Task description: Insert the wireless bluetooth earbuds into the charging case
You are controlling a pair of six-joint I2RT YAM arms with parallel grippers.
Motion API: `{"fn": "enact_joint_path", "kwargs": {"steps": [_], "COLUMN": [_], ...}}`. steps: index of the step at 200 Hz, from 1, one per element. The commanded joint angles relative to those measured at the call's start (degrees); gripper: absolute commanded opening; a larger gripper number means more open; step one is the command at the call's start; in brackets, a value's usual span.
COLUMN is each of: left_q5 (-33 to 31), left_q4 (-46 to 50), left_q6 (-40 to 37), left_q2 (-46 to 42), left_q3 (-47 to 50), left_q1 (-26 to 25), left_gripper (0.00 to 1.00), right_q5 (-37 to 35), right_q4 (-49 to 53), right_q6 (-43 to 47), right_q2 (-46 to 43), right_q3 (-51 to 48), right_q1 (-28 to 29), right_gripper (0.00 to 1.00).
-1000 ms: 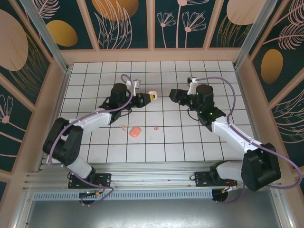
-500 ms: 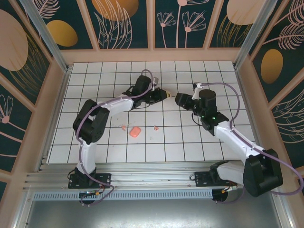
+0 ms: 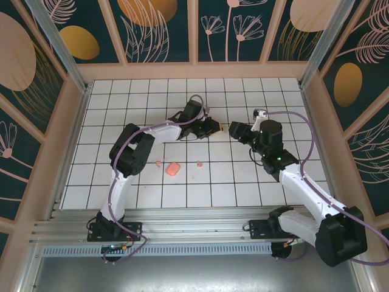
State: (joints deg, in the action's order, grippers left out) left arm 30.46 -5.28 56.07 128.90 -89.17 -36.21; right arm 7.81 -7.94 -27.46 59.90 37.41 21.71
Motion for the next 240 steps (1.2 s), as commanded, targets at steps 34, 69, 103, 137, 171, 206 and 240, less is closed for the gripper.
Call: {"fn": "enact_joint_path", "kwargs": {"steps": [34,69,103,137,171,206,240], "left_q5": [1.74,0.18,-1.36,-4.12,-9.00,-14.16,-17.72], "left_q4": [0.36,1.16,3.81,9.25,16.40,23.46,30.03], "left_q6": [2.50,2.22,0.49,-3.67,-9.40,-14.89,-19.67], "left_q2": [3.69,4.08,3.65,3.20,1.40,-2.54,-8.29], "left_q3": [-2.49,-2.95,-3.44,-5.89,-8.26,-8.92,-6.84], "left_q1": [-1.67,-1.74,-1.68,-1.74,-1.67,-1.61,-1.67], "left_gripper": [0.15,0.20,0.32,0.40,0.43,0.48,0.49], "right_q5": [0.71,0.82,0.98,1.59,1.42,1.16,1.13], "right_q4": [-2.52,-2.56,-2.69,-2.95,-2.52,-2.16,-1.73], "right_q6": [-1.72,-1.88,-2.07,-2.33,-2.16,-2.17,-2.07], "right_q2": [0.01,-0.70,-0.98,-1.01,-1.51,-2.38,-2.77], "right_q3": [-0.92,-1.01,-1.02,-0.95,-0.76,-1.02,-0.83], "right_q1": [-0.36,-0.28,-0.29,-0.28,-0.29,-0.29,-0.31], "right_gripper": [0.59,0.59,0.59,0.59,0.59,0.59,0.59]}}
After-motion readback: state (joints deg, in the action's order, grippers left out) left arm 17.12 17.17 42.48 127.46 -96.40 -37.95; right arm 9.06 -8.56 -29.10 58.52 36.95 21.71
